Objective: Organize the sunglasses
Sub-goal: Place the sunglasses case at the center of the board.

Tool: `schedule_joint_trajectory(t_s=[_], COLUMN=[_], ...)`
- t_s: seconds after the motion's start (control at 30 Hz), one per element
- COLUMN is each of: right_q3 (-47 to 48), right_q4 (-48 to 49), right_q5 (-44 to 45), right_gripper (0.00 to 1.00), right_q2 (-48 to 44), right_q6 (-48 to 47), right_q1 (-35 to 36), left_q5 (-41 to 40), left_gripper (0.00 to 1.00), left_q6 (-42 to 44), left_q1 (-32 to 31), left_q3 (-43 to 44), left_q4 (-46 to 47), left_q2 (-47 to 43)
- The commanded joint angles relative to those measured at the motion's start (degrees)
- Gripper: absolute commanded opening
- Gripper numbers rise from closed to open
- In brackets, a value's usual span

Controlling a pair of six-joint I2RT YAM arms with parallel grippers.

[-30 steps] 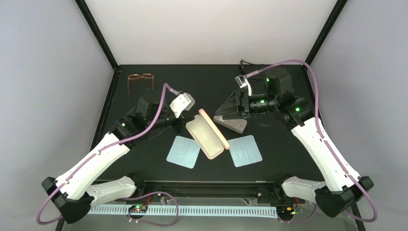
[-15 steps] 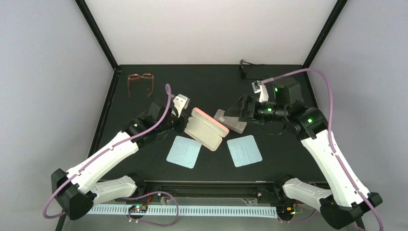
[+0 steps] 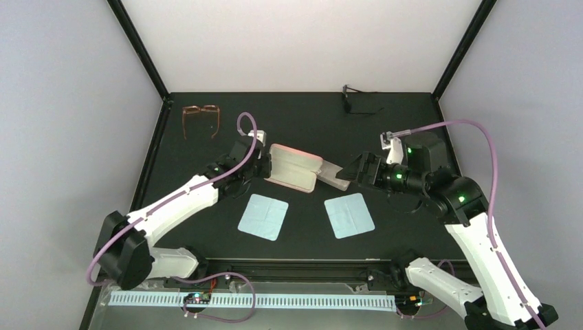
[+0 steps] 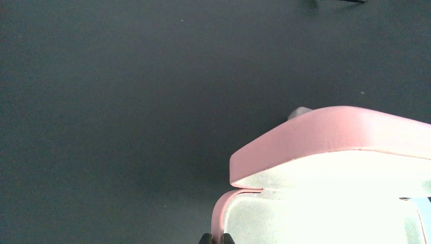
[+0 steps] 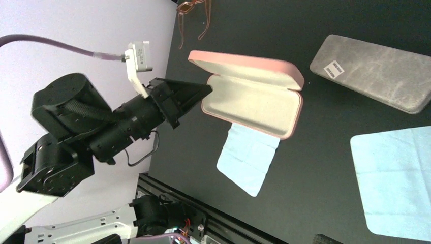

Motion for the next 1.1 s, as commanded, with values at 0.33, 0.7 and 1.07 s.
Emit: schedule_joint_trajectory(t_s=[0.33, 0.7, 1.07], right_q3=[6.99, 13.67, 16.08], right_q4=[-15.97, -23.42, -24.85], right_q5=[14.09, 21.27, 25.79], right_gripper=[1.0, 1.0, 1.0], right_q2=[-5.48, -6.52, -7.22], right_q6=[-3.84, -5.78, -5.72], right_q1=[-0.26, -0.26, -0.26], left_q5=[-1.59, -0.21, -2.28], left_gripper=[0.02, 0.01, 0.02], left_q6=[-5.68, -13.24, -11.75], left_q1=[6.08, 5.84, 4.95], left_q3=[-3.94, -1.28, 8.7], left_q4=[15.51, 21.75, 19.02], left_q2=[11.84, 24.34, 32.42])
